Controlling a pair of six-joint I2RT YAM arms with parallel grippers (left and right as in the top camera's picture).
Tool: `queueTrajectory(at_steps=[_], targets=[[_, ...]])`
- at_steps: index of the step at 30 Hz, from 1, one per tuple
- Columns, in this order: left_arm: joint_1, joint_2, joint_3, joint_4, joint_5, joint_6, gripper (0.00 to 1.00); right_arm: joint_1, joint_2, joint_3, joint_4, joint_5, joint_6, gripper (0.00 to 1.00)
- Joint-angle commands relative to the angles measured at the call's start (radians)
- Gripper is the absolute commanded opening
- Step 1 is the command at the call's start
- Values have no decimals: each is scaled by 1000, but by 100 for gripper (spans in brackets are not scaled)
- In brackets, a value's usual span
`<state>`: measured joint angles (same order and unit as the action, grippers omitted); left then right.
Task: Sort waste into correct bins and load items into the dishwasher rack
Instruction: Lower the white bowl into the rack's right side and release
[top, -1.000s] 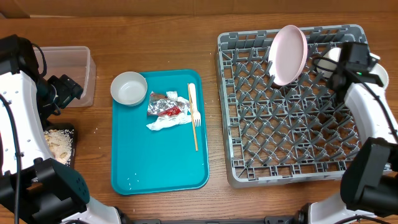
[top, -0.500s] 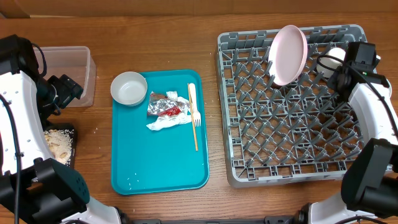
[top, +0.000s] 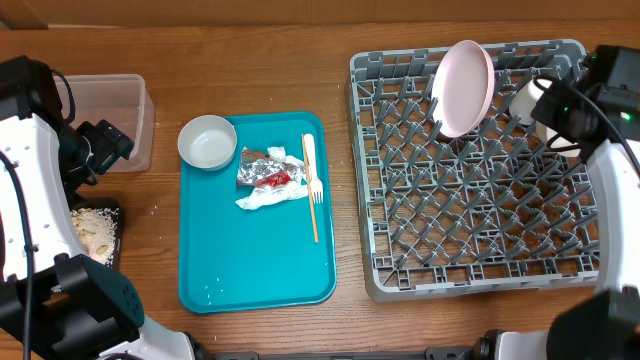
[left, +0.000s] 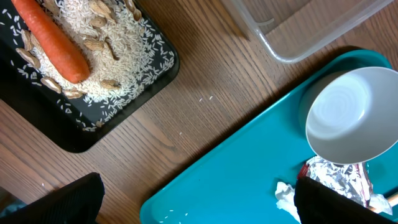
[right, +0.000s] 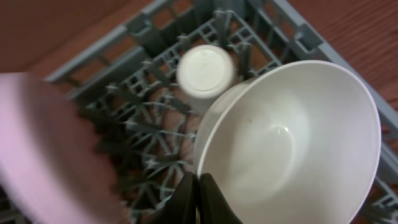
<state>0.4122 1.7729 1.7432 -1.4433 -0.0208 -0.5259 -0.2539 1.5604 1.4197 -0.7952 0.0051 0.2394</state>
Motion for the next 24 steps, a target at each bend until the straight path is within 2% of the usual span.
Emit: queueTrajectory(at_steps=[1,6,12,16,24], targets=[[0,-21,19,3,-13,-20,100,3,-80,29,-18,-193,-4,4],[0,-21,19,3,-13,-20,100,3,-114,28,-91,-422,-8,4],[0,-21,19,3,-13,-20,100,3,-105,-28,-125,-575,-15,4],[0,-21,19,2,-13,-20,100,3,-84,-74,-126,-779,-80,4],[0,-21,19,1,-13,-20,100,2,-71,-151,-150,-785,-85,4]])
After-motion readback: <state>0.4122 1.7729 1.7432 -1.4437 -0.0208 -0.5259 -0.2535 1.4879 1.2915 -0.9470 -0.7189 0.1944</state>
